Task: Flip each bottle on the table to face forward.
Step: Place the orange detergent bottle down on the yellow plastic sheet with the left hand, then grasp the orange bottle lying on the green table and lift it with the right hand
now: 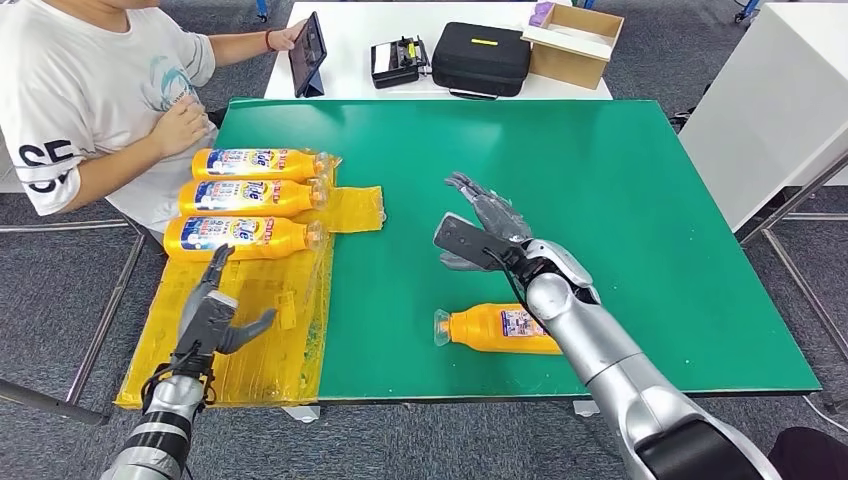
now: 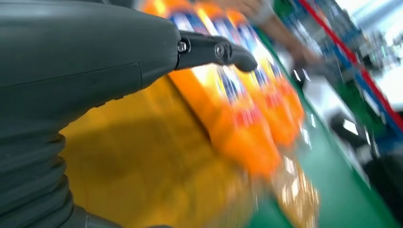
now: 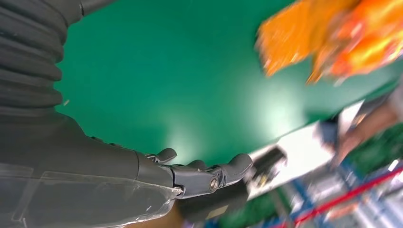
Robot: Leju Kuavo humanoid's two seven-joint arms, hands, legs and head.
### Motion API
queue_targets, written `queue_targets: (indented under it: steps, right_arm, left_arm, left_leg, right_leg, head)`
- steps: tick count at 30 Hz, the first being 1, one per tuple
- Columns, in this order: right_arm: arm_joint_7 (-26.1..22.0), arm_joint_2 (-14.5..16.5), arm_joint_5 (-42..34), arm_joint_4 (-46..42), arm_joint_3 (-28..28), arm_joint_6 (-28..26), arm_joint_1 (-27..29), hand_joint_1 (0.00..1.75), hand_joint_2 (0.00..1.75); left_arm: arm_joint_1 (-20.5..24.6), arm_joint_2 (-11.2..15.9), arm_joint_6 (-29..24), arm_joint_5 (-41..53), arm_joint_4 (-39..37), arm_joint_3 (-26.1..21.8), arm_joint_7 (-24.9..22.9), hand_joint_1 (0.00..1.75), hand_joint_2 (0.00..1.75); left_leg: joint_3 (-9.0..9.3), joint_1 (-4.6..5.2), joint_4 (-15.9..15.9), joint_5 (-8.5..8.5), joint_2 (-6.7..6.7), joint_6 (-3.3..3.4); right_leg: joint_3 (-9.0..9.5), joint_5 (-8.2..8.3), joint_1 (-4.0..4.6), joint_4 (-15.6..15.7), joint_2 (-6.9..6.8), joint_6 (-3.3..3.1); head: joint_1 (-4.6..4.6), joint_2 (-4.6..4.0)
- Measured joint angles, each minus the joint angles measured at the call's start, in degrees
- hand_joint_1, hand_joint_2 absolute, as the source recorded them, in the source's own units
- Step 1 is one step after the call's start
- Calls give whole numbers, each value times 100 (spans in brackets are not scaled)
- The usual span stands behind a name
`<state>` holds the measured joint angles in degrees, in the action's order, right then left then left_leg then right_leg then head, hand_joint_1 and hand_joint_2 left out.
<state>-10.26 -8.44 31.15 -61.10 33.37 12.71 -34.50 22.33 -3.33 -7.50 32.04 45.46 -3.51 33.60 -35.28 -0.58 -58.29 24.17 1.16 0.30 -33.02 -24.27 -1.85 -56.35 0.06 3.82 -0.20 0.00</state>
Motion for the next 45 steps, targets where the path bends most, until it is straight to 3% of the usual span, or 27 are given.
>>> queue_targets:
  steps: [5, 9, 15, 24, 30, 37, 45]
  right_arm:
    - [-98, -417, -731, 22, 541, 687, -587, 0, 175]
    - [5, -742, -1037, -145, 849, 588, -793, 0, 175]
    - [218, -904, -1272, -372, 1182, 481, -774, 0, 175]
    - [382, -1330, -312, -919, 1684, -310, -33, 0, 175]
    - [396, -1437, -185, -1128, 1820, -387, 419, 0, 175]
    - [399, -1507, -158, -1221, 1871, -413, 528, 0, 175]
    - [428, -1626, 197, -1458, 1855, -554, 870, 0, 175]
  left_arm:
    - [112, -10, 431, 180, -269, 483, 273, 0, 175]
    - [120, -2, 493, 245, -379, 744, 295, 0, 175]
    - [207, -38, 352, 100, -526, 910, 77, 0, 175]
    - [362, -250, -34, -1006, -569, 363, -123, 0, 175]
    - [371, -387, -71, -1258, -562, 6, -87, 0, 175]
    - [375, -470, -68, -1325, -562, -140, -83, 0, 175]
    - [461, -547, 91, -2052, -516, -440, -133, 0, 175]
  left_leg:
    - [-1, 2, -1, -3, 2, 2]
    - [-4, 0, -1, -4, 3, 6]
    - [-4, -2, -1, -5, 3, 6]
    - [-8, -3, -1, -6, 8, 8]
    - [-10, -3, 0, -6, 6, 8]
    - [-9, -3, -1, -7, 6, 9]
    - [-11, -3, -1, -6, 6, 8]
  right_leg:
    - [0, 0, 1, 0, -3, 0]
    - [1, 0, 1, -1, -4, 0]
    - [-8, 1, 2, 2, -5, 0]
    - [-4, 0, 3, 3, -13, 0]
    - [-6, 0, 3, 2, -13, 0]
    - [-5, 1, 3, 2, -12, 1]
    - [-7, 1, 3, 2, -13, 1]
  head:
    - [-1, 0]
    - [-2, 0]
    - [-2, 0]
    - [-1, 0]
    - [-2, 0]
    - [-2, 0]
    - [-2, 0]
